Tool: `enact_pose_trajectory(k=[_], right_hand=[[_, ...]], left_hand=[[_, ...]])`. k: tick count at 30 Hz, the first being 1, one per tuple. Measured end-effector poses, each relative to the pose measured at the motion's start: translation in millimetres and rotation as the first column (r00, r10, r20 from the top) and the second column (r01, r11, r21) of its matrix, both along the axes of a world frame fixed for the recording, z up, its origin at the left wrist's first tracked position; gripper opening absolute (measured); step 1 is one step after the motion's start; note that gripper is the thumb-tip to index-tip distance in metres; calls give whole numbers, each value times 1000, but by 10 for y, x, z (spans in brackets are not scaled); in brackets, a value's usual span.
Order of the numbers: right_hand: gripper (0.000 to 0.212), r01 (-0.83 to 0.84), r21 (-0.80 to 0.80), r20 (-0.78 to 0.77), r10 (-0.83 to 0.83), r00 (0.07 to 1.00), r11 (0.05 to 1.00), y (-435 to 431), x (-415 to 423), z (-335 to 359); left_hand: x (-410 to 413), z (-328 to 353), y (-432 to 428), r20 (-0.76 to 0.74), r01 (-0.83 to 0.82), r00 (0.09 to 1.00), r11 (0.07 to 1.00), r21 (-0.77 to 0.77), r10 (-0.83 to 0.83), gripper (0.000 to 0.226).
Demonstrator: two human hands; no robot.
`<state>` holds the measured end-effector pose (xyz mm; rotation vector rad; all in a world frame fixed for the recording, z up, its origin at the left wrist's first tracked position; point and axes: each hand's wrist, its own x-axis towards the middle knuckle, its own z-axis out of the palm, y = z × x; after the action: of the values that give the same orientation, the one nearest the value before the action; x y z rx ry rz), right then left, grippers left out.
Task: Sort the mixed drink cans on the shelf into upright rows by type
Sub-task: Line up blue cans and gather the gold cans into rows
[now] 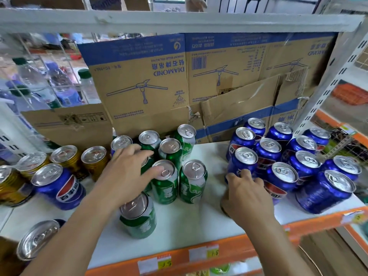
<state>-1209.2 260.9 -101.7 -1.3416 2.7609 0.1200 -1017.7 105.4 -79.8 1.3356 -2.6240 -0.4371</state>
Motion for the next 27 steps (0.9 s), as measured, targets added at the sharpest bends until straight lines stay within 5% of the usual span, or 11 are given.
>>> enact_pose_trajectory(k=[3, 8, 13, 17, 20, 23, 27], right_hand=[[42, -14, -65, 32, 16, 999, 998, 73, 33, -21], [50, -148, -169, 134, 172, 976, 974, 91, 229, 3], [55, -282, -278, 220, 347, 912, 918, 38, 556, 180], [49, -373, -433, 96, 453, 886, 821, -101, 822, 396], [48, -418, -501, -34, 466, 884, 758, -211, 1042, 606], [51, -449, -629, -159, 460, 873, 634, -343, 1283, 758], [57, -463, -716, -165, 518, 839, 522, -570, 1610, 816]], left_hand=[[69, -8, -87, 54, -2, 999, 999, 34, 0, 49], [96, 22, -136, 27, 25, 999, 991, 133, -29, 62], [432, 135, 12, -28, -22, 999, 998, 67, 24, 55], [997, 259, 75, 32, -203, 979, 979, 37, 202, 46], [1440, 271, 143, 72, -286, 958, 939, 193, 277, 56], [1733, 154, 224, 131, -178, 982, 916, 360, 140, 101], [1787, -2, 303, 115, -133, 988, 943, 306, 102, 96]])
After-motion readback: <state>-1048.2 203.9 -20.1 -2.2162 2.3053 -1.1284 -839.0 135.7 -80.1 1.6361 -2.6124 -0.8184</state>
